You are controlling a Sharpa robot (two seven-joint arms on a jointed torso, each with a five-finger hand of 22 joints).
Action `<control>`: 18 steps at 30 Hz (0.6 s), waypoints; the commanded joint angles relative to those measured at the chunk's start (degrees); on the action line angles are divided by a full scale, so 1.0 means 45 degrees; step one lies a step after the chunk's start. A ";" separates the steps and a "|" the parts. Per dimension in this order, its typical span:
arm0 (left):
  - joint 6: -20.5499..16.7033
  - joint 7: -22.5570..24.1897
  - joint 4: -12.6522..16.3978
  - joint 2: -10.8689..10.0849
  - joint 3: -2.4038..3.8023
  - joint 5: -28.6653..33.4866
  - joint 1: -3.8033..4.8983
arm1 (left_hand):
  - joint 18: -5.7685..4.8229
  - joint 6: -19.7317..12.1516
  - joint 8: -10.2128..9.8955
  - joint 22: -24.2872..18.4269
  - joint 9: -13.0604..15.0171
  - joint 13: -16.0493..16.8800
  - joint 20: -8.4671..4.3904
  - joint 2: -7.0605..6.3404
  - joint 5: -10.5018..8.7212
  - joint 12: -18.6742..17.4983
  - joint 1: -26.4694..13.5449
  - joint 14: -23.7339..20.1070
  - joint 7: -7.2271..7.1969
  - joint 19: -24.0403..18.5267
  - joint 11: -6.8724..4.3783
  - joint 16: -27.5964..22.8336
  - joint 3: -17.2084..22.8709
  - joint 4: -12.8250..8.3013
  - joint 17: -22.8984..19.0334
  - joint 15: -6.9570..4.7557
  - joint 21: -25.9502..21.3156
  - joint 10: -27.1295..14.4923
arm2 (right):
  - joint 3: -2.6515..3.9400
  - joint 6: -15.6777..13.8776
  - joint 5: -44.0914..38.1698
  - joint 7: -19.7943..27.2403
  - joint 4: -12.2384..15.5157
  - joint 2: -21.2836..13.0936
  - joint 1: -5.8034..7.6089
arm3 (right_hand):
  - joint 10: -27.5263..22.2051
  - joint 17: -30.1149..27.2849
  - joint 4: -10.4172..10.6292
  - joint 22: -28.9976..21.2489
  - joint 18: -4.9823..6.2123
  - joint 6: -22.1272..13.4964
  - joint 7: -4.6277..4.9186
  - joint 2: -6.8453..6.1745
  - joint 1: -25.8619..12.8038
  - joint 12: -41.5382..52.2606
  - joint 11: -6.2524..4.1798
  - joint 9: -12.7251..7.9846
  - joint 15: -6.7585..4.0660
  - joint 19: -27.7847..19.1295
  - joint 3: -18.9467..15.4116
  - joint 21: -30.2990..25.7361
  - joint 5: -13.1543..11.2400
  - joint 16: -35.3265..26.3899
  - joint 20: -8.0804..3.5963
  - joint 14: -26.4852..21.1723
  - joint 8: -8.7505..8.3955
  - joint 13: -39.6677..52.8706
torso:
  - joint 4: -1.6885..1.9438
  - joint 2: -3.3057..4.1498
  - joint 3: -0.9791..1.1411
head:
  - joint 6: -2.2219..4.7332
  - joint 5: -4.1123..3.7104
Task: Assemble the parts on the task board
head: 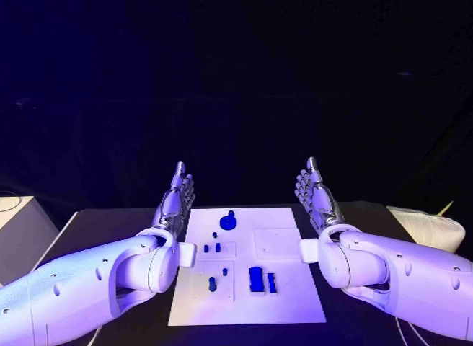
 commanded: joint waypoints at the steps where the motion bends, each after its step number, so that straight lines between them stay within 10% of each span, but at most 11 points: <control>1: -0.1709 0.0776 0.0234 -0.0006 -0.0121 0.0735 0.0099 | -0.0263 -0.0252 -0.0101 -0.0063 -0.0062 -0.0026 -0.0052 0.0048 -0.0097 -0.0082 -0.1197 -0.0225 -0.0001 -0.0218 -0.0018 -0.0135 -0.0175 -0.0053 -0.0045 -0.0050 -0.0093 -0.0292 | 0.0013 -0.0541 0.0820 0.0780 0.0069 -0.0014 -0.0021 | -0.0375 -0.0122 -0.0070 -0.0090 -0.0172 -0.0254 -0.0015 0.0039 -0.1093 -0.0099 -0.0008 -0.0073 -0.0002 -0.0330 -0.0157 -0.0059 -0.0066 -0.0095 -0.0049 -0.0378 -0.0090 -0.0082 | -0.0018 -0.0085 0.0001 | 0.0017 0.0002; 18: -0.1822 0.0806 0.0295 -0.0007 -0.0177 0.0777 0.0125 | -0.0263 -0.0252 -0.0101 -0.0063 -0.0062 -0.0026 -0.0052 0.0048 -0.0097 -0.0082 -0.1197 -0.0225 -0.0001 -0.0218 -0.0018 -0.0135 -0.0175 -0.0053 -0.0045 -0.0050 -0.0093 -0.0292 | 0.0013 -0.0541 0.0820 0.0780 0.0069 -0.0014 -0.0021 | -0.0375 -0.0122 -0.0070 -0.0090 -0.0172 -0.0254 -0.0015 0.0039 -0.1093 -0.0099 -0.0008 -0.0073 -0.0002 -0.0330 -0.0157 -0.0059 -0.0066 -0.0095 -0.0049 -0.0378 -0.0090 -0.0082 | -0.0018 -0.0085 0.0001 | 0.0017 0.0002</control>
